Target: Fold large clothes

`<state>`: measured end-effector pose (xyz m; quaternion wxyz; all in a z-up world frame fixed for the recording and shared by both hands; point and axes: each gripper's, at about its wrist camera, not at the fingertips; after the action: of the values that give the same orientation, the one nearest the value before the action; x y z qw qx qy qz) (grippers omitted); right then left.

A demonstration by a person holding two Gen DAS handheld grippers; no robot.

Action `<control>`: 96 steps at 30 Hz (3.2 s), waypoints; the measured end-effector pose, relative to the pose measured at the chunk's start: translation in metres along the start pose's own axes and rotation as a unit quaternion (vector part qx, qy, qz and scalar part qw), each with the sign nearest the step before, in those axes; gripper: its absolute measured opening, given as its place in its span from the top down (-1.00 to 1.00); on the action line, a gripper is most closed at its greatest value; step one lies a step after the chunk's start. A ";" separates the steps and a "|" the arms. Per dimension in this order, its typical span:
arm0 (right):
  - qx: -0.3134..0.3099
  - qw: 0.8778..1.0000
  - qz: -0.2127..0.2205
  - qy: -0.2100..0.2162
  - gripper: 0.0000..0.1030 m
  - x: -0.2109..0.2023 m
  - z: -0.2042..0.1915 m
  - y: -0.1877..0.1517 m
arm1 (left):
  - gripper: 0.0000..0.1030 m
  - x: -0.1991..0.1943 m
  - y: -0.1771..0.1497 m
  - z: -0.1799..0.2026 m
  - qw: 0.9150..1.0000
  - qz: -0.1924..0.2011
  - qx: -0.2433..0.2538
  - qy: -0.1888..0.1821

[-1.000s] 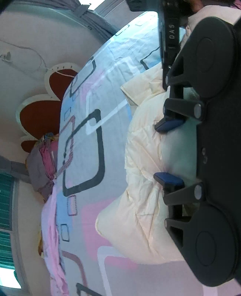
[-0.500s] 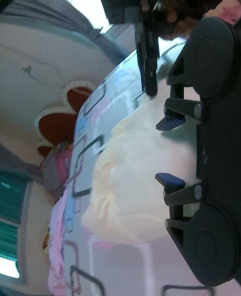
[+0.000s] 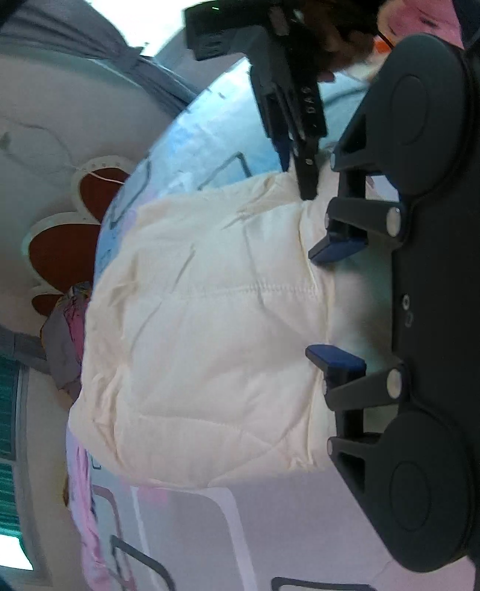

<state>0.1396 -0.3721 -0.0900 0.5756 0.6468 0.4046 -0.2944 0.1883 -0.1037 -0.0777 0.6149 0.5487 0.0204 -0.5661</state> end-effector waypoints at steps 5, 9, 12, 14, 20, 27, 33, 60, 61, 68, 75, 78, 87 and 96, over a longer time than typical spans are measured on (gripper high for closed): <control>0.005 1.000 0.011 -0.016 0.25 -0.019 -0.003 0.008 | 0.07 -0.007 0.009 0.007 1.000 -0.005 0.007 0.012; 0.023 0.997 0.076 -0.015 0.25 -0.058 0.005 0.029 | -0.42 -0.035 0.027 0.012 0.997 0.051 0.040 0.042; 0.015 0.993 0.120 -0.016 0.24 -0.068 0.001 0.061 | -0.37 -0.042 0.051 -0.001 0.994 0.086 0.044 0.055; 0.006 0.990 0.139 -0.026 0.24 -0.065 -0.007 0.087 | -0.29 -0.038 0.069 -0.013 0.992 0.098 0.042 0.065; -0.011 0.989 0.136 -0.049 0.25 -0.017 -0.028 0.157 | -0.25 -0.009 0.116 -0.034 0.992 0.107 0.028 0.065; -0.009 0.993 0.101 -0.058 0.25 0.033 -0.020 0.165 | -0.26 0.038 0.132 -0.032 0.995 0.077 0.029 0.055; 0.007 0.995 0.074 -0.069 0.25 0.060 -0.003 0.149 | -0.25 0.069 0.123 -0.041 0.996 0.056 0.010 0.064; 0.024 0.996 0.074 -0.045 0.24 0.003 0.003 0.064 | -0.34 0.016 0.052 0.004 0.994 0.039 0.046 0.087; 0.020 0.995 0.090 -0.037 0.24 -0.010 0.004 0.062 | -0.34 0.006 0.050 0.009 0.994 0.048 0.048 0.084; -0.010 0.996 0.085 0.028 0.24 -0.059 -0.003 0.020 | -0.29 -0.034 0.015 0.034 0.995 0.059 0.048 0.063; -0.015 0.999 0.040 0.004 0.24 -0.036 -0.010 0.003 | -0.27 -0.017 -0.001 0.039 0.996 0.013 0.056 0.071; 0.051 0.995 0.081 0.007 -0.58 -0.056 0.019 0.009 | -0.80 -0.038 0.009 0.026 0.994 0.054 0.046 0.081; 0.311 0.933 -0.003 0.182 -1.00 0.038 0.116 0.008 | -0.86 -0.034 -0.001 -0.104 0.958 0.109 -0.263 -0.031; 0.307 0.916 -0.008 0.257 -1.00 0.081 0.117 0.013 | -0.82 -0.015 -0.019 -0.128 0.934 0.119 -0.327 -0.077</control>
<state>0.2013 -0.4719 -0.1711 0.2225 0.8420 0.4331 -0.2321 0.2456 0.0004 -0.1318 0.8228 0.2702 0.0921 -0.4915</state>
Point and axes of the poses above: each gripper's, at about its wrist camera, not at the fingertips, and x roughly the way its jaws point, z to its right, y to its top, and after that the axes turned 11 degrees about -y, right-handed
